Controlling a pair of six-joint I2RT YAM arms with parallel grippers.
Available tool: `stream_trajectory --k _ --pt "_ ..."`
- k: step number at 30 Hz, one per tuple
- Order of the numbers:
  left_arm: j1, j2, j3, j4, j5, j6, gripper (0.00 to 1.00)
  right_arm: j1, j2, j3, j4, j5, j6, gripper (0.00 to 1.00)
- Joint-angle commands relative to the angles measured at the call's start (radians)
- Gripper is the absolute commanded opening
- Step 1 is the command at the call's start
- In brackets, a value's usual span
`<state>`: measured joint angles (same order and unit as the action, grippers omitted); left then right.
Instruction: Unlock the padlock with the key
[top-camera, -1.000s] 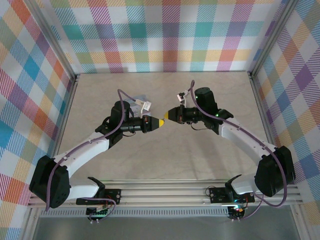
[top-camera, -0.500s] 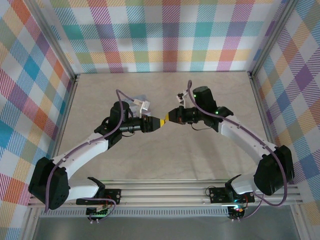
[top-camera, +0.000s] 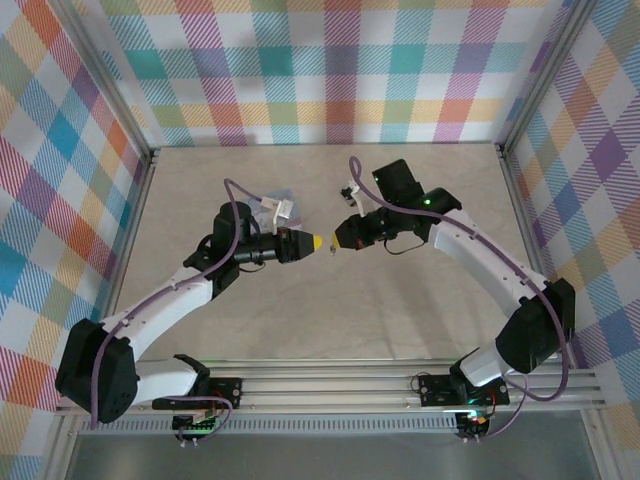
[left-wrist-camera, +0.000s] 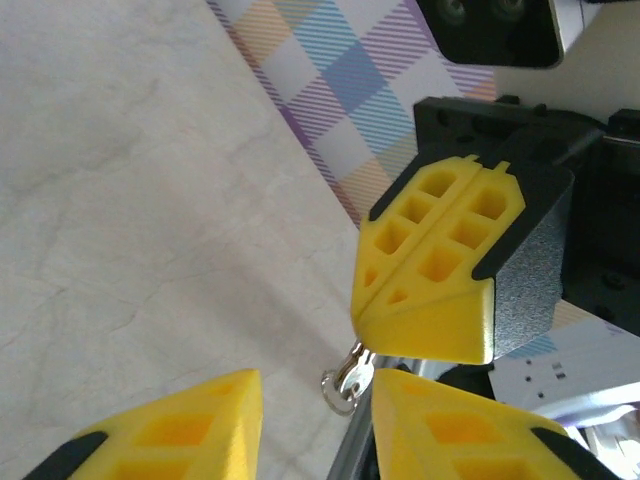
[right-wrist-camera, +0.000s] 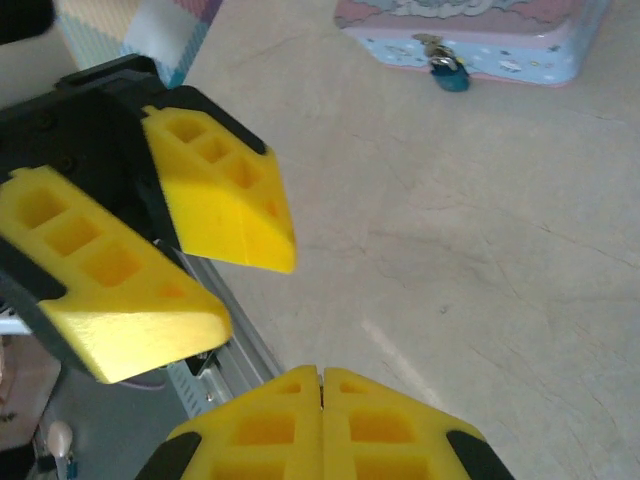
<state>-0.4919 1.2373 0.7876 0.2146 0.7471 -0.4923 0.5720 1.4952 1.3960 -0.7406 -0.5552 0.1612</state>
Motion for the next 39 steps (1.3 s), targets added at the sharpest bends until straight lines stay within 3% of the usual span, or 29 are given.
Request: stream_trajectory --k 1,15,26,39 --pt "0.006 0.024 0.010 0.075 0.106 -0.013 0.30 0.006 -0.029 -0.028 0.022 -0.078 -0.081 0.00" --pt "0.006 0.049 -0.010 0.143 0.189 -0.036 0.31 0.006 -0.075 -0.104 0.181 -0.165 -0.098 0.00" --pt "0.006 0.064 -0.011 0.149 0.218 -0.033 0.24 0.006 -0.112 -0.147 0.242 -0.192 -0.123 0.00" --pt "0.006 0.064 -0.026 0.140 0.231 -0.021 0.31 0.006 -0.114 -0.157 0.259 -0.193 -0.135 0.00"
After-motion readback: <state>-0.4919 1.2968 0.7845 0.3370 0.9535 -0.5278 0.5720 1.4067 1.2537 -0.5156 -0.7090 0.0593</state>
